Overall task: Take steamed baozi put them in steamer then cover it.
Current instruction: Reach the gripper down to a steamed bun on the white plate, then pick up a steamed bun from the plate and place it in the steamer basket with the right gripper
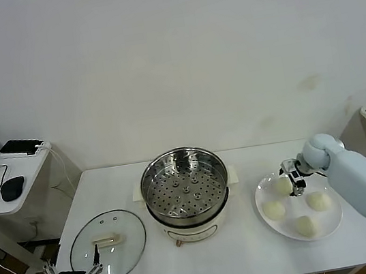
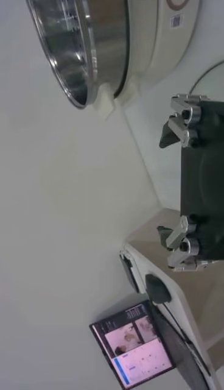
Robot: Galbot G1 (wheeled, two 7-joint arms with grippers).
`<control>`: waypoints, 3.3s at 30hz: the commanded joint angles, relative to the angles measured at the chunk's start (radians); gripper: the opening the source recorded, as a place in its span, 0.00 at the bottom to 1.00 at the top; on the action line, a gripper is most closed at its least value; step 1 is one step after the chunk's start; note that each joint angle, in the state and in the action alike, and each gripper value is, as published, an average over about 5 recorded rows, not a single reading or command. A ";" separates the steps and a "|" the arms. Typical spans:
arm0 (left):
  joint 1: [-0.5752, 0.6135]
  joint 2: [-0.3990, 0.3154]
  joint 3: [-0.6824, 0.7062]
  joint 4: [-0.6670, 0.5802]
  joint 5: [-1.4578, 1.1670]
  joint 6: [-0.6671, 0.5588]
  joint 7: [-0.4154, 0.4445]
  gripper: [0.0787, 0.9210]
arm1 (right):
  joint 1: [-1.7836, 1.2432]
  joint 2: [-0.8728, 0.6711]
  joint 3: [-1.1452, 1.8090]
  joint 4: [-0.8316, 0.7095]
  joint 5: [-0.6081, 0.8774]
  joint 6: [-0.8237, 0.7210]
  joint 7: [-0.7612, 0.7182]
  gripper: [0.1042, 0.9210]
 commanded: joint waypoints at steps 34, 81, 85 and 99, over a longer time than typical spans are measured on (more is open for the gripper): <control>-0.019 0.017 0.001 0.000 -0.013 0.001 -0.004 0.88 | 0.178 -0.198 -0.138 0.228 0.265 -0.067 -0.040 0.60; -0.013 0.013 -0.051 -0.008 -0.043 0.002 -0.002 0.88 | 0.661 0.438 -0.860 0.004 0.305 0.390 0.198 0.61; -0.016 0.006 -0.050 -0.012 -0.040 0.003 -0.001 0.88 | 0.640 0.457 -0.849 -0.029 0.265 0.422 0.218 0.61; -0.016 0.003 -0.053 -0.023 -0.040 0.005 -0.001 0.88 | 0.611 0.520 -0.819 -0.153 0.083 0.537 0.273 0.61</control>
